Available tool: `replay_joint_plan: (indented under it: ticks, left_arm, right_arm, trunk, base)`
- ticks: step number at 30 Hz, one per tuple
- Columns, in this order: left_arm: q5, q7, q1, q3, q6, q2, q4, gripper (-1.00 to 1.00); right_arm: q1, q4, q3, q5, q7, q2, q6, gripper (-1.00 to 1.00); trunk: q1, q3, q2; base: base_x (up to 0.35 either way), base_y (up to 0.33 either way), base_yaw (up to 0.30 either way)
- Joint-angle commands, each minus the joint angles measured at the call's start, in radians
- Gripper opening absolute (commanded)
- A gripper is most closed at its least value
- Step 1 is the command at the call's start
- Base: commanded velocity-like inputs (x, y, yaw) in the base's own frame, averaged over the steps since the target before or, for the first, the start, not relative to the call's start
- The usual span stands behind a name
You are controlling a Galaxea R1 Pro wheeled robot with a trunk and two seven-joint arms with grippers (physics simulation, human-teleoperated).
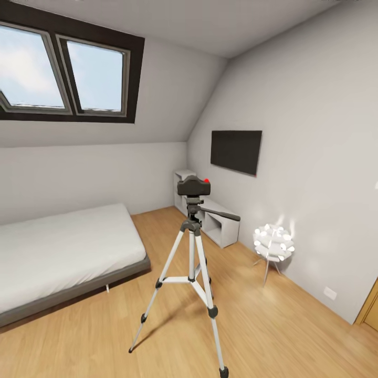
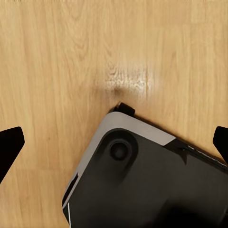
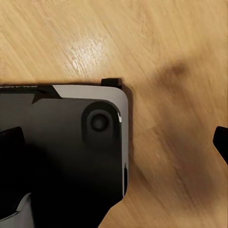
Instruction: Attach the digital camera to the camera tripod in the bedroom.
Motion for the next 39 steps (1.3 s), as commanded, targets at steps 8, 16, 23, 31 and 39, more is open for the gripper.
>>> replay_joint_plan:
  ticks: [8, 16, 23, 31, 39]
  left_arm:
    - [0.007, 0.003, 0.0, -0.008, -0.001, 0.001, 0.0, 1.0]
    - [0.008, 0.003, 0.0, -0.005, -0.001, 0.0, -0.001, 1.0]
    - [0.008, 0.003, 0.0, -0.007, -0.001, 0.0, -0.001, 1.0]
    - [0.008, 0.003, 0.0, -0.008, -0.001, 0.001, -0.001, 1.0]
    - [0.008, 0.003, 0.0, -0.006, -0.001, 0.0, 0.0, 1.0]
  right_arm:
    - [-0.001, 0.002, -0.001, 0.0, 0.004, 0.002, 0.002, 1.0]
    - [-0.001, 0.002, -0.001, 0.0, 0.005, 0.001, -0.002, 1.0]
    - [-0.001, 0.002, -0.001, 0.002, 0.005, 0.0, -0.003, 1.0]
    - [-0.001, 0.001, -0.001, 0.002, 0.005, 0.0, -0.004, 1.0]
    - [-0.001, 0.001, -0.001, 0.003, 0.005, 0.0, -0.004, 1.0]
  trunk:
    - [0.0, 0.004, -0.001]
    - [0.0, 0.005, -0.001]
    - [0.0, 0.005, -0.001]
    - [0.0, 0.005, -0.001]
    - [0.0, 0.005, -0.001]
  base:
    - [0.0, 0.0, 0.0]
    - [0.0, 0.0, 0.0]
    - [0.0, 0.0, 0.0]
    - [0.0, 0.0, 0.0]
    - [0.0, 0.0, 0.0]
